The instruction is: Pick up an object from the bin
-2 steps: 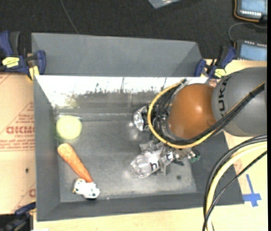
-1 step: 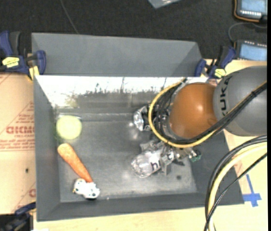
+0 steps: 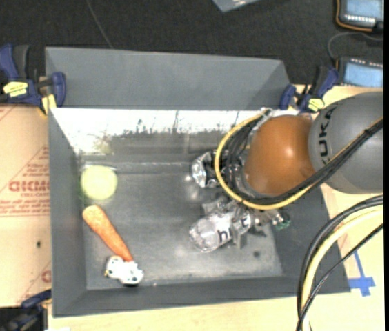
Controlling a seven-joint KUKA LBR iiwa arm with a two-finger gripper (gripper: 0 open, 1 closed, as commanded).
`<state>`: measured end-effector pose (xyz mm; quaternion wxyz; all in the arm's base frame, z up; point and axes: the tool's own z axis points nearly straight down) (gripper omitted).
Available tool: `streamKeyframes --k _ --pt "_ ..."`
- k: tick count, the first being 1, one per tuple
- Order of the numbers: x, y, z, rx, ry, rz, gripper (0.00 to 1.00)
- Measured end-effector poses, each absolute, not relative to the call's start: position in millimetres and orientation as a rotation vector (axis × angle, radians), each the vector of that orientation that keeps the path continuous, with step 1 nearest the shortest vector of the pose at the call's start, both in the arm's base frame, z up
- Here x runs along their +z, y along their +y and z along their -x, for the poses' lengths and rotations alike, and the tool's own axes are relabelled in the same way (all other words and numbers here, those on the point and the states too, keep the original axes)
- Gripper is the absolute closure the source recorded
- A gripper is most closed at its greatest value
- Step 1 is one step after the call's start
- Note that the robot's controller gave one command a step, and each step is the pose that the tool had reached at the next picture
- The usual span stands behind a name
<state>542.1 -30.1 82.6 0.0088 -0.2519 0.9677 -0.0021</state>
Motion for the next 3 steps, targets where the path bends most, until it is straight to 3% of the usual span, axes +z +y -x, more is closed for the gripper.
streamKeyframes --k 1,3 --pt "91 -30 -541.4 -0.005 3.026 0.789 1.0" --pt "132 -30 -542.5 -0.007 3.023 0.784 1.0"
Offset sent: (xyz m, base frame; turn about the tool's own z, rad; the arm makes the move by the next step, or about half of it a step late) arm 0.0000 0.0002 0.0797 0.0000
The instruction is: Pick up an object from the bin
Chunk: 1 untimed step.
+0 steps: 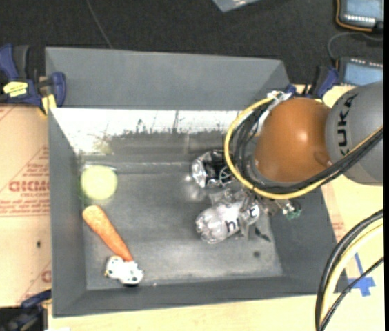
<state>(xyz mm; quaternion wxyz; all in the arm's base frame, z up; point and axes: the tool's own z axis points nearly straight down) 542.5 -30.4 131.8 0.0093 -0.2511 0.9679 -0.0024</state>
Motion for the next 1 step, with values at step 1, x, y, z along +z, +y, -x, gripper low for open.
streamKeyframes --k 1 --pt "140.7 -30.5 -543.3 -0.009 3.021 0.783 1.0"
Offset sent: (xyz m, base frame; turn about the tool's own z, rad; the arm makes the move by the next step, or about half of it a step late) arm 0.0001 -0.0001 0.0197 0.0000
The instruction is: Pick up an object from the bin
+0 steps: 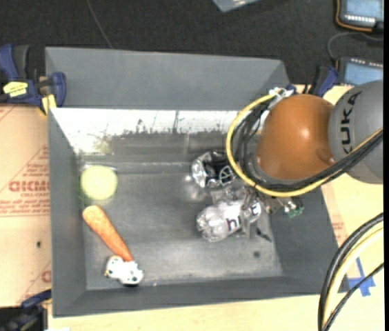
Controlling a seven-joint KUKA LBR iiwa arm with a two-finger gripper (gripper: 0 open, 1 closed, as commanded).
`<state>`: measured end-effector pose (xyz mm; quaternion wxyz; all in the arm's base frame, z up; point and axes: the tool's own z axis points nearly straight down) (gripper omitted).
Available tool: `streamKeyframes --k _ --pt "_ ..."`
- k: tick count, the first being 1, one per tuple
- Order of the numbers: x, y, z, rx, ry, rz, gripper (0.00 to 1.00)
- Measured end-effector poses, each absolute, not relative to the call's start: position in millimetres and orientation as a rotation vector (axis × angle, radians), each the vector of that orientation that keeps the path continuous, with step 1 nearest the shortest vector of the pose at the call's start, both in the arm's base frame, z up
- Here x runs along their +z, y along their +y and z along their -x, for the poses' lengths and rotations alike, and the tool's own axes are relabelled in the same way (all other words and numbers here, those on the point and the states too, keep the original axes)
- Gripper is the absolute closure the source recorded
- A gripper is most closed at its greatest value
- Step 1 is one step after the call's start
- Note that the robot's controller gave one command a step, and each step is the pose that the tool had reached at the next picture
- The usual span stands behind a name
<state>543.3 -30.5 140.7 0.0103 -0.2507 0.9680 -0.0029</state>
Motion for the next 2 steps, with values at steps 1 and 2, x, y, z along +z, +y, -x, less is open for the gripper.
streamKeyframes --k 1,2 --pt "145.7 -30.8 -543.5 -0.009 3.02 0.78 1.0" --pt "151.7 -30.9 -543.2 -0.009 3.023 0.778 1.0"
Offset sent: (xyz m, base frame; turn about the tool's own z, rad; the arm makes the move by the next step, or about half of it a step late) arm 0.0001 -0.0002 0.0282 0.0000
